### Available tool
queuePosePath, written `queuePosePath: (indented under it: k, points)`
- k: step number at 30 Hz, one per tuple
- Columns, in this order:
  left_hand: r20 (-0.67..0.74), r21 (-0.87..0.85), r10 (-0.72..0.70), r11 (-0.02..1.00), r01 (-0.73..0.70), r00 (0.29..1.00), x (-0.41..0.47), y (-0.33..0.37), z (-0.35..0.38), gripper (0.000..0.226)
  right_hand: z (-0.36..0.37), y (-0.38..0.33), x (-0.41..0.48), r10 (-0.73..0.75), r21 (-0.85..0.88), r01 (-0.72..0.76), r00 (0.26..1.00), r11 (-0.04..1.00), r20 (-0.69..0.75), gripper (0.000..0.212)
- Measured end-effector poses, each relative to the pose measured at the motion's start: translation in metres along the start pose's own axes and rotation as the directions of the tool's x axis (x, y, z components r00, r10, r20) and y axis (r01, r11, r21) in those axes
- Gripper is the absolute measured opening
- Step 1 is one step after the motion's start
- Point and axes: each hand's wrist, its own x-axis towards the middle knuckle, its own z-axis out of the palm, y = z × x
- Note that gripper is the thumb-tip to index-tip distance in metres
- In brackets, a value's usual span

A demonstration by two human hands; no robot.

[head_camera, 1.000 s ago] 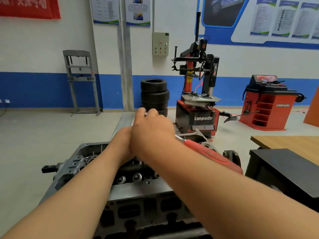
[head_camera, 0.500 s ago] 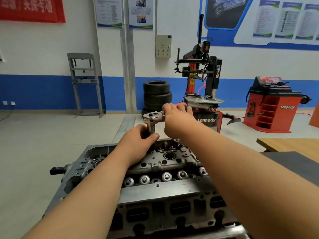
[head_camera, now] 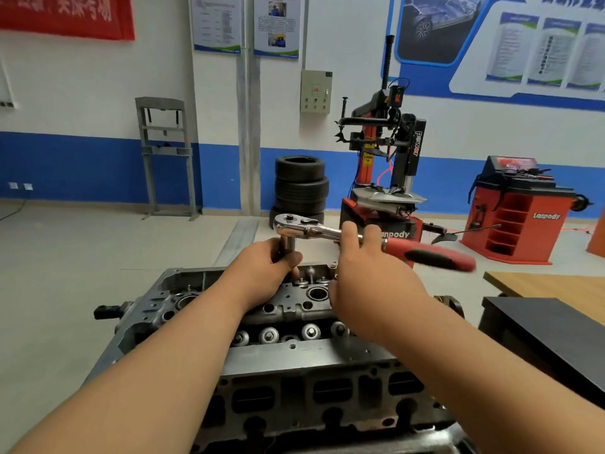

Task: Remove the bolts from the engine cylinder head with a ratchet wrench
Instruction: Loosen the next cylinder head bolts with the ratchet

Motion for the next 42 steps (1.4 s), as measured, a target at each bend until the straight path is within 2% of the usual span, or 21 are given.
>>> queuePosePath:
  k: [3,5,8,10,13,17,18,20,22,23,25,27,29,31,33,35,37,39,42]
  points:
    - [-0.004,-0.017,0.009,1.000,-0.009,1.000,-0.001,0.001,0.000,0.014,-0.014,-0.012,-0.037,-0.148,0.037,0.145,0.987,0.989,0.070,0.090]
    - [-0.006,-0.011,0.019,1.000,-0.019,1.000,-0.002,0.001,-0.001,0.012,-0.016,-0.018,-0.049,-0.198,0.072,0.190,0.974,0.979,0.112,0.090]
    - [-0.025,-0.032,0.009,0.999,-0.010,1.000,-0.003,0.002,-0.003,0.015,-0.013,-0.013,-0.031,-0.191,0.153,0.182,0.980,0.971,0.048,0.086]
    - [-0.039,-0.052,-0.007,0.999,0.005,0.999,-0.002,0.002,-0.003,0.015,-0.007,-0.003,0.002,-0.122,0.163,0.119,0.992,0.979,0.008,0.084]
    - [-0.040,-0.044,0.001,0.999,-0.003,0.999,0.000,0.002,-0.003,0.008,0.001,0.005,0.059,-0.020,0.205,0.004,0.997,0.979,0.075,0.064]
    - [-0.007,0.059,0.036,0.998,-0.036,0.999,0.001,-0.001,-0.004,0.008,0.015,-0.009,0.108,-0.142,0.323,0.125,0.989,0.938,0.030,0.044]
    - [0.010,0.067,0.037,0.997,-0.038,0.999,0.001,-0.003,-0.004,0.009,0.015,-0.015,0.116,-0.163,0.275,0.144,0.986,0.951,0.047,0.036]
    - [0.025,0.065,0.045,0.997,-0.047,0.999,0.001,-0.004,-0.005,0.007,0.007,-0.025,0.127,-0.195,0.011,0.195,0.979,0.981,0.065,0.016]
    - [-0.008,0.053,0.072,0.996,-0.071,0.997,-0.001,-0.001,-0.006,0.006,-0.007,-0.025,0.130,-0.251,-0.254,0.239,0.968,0.937,-0.014,0.005]
    - [-0.066,0.022,0.091,0.996,-0.090,0.994,-0.002,0.001,-0.008,0.009,-0.014,-0.022,0.130,-0.279,-0.301,0.249,0.958,0.921,-0.061,0.007]
    - [-0.249,-0.070,0.120,0.987,-0.141,0.961,-0.005,0.005,-0.017,0.015,-0.025,-0.017,0.128,-0.296,-0.275,0.251,0.946,0.928,-0.133,0.024]
    - [-0.378,-0.084,0.130,0.981,-0.174,0.917,-0.009,0.003,-0.027,0.016,-0.032,-0.022,0.125,-0.317,-0.242,0.270,0.931,0.932,-0.180,0.035]
    - [-0.378,-0.050,0.068,0.994,-0.094,0.923,-0.013,-0.004,-0.033,0.016,-0.029,-0.032,0.116,-0.359,-0.255,0.306,0.913,0.917,-0.193,0.029]
    - [-0.334,-0.046,-0.071,0.997,0.059,0.940,-0.011,-0.009,-0.037,0.007,-0.022,-0.044,0.102,-0.411,-0.276,0.358,0.897,0.892,-0.164,0.023]
    - [-0.270,-0.138,-0.210,0.974,0.179,0.940,-0.008,-0.007,-0.049,0.004,-0.015,-0.055,0.093,-0.433,-0.257,0.393,0.894,0.883,-0.118,0.024]
    - [-0.135,-0.321,-0.291,0.917,0.236,0.947,-0.007,-0.002,-0.063,0.006,-0.016,-0.062,0.088,-0.411,-0.219,0.385,0.908,0.897,-0.086,0.024]
    - [-0.046,-0.484,-0.310,0.839,0.250,0.950,-0.009,-0.001,-0.068,0.012,-0.020,-0.067,0.085,-0.395,-0.192,0.379,0.917,0.905,-0.057,0.025]
    - [-0.025,-0.671,-0.316,0.709,0.218,0.949,-0.014,-0.003,-0.064,0.020,-0.022,-0.071,0.081,-0.387,-0.178,0.373,0.921,0.911,-0.049,0.029]
    - [-0.013,-0.803,-0.259,0.578,0.144,0.966,-0.017,-0.008,-0.057,0.013,-0.021,-0.076,0.076,-0.364,-0.153,0.354,0.931,0.922,-0.037,0.030]
